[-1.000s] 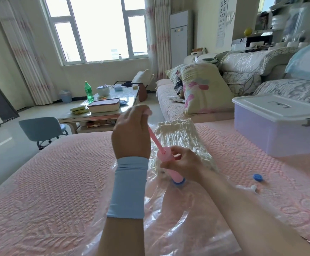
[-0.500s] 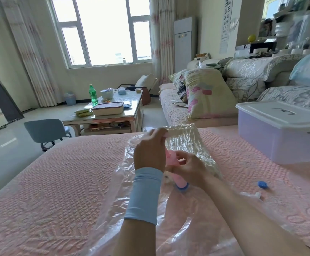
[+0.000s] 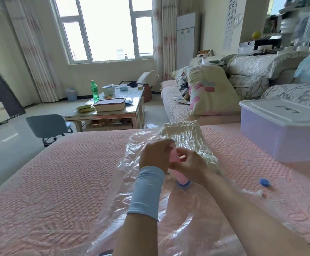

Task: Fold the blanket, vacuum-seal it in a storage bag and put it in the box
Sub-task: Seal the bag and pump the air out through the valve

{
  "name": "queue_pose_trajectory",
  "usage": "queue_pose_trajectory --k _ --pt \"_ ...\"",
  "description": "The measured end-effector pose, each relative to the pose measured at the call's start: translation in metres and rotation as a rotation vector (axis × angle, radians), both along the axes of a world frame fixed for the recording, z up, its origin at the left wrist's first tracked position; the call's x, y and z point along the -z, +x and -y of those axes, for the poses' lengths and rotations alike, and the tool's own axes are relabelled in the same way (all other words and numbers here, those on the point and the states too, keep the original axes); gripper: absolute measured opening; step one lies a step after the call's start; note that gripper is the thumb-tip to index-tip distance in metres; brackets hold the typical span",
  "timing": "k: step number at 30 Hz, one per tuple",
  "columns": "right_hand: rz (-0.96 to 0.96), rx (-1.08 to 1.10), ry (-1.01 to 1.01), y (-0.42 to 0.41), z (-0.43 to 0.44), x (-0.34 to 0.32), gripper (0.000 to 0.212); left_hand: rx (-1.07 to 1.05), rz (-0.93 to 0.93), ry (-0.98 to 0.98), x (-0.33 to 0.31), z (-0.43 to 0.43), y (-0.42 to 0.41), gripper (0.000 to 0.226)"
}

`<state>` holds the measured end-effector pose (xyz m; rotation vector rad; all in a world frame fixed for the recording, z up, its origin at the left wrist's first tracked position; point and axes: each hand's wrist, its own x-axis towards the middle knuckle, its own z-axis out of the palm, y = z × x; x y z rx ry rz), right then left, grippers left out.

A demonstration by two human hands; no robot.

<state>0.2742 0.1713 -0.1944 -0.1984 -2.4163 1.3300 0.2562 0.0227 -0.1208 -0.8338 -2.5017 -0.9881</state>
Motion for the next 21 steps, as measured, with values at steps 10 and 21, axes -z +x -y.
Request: queue_pose_trajectory --k 10,21 --pt "0.022 -0.024 0.021 0.000 -0.002 0.001 0.052 -0.186 -0.594 0.528 -0.052 0.028 0.008 0.017" --pt "0.017 -0.003 -0.003 0.001 0.001 0.001 0.053 -0.090 -0.143 -0.055 -0.014 0.004 0.003 0.019"
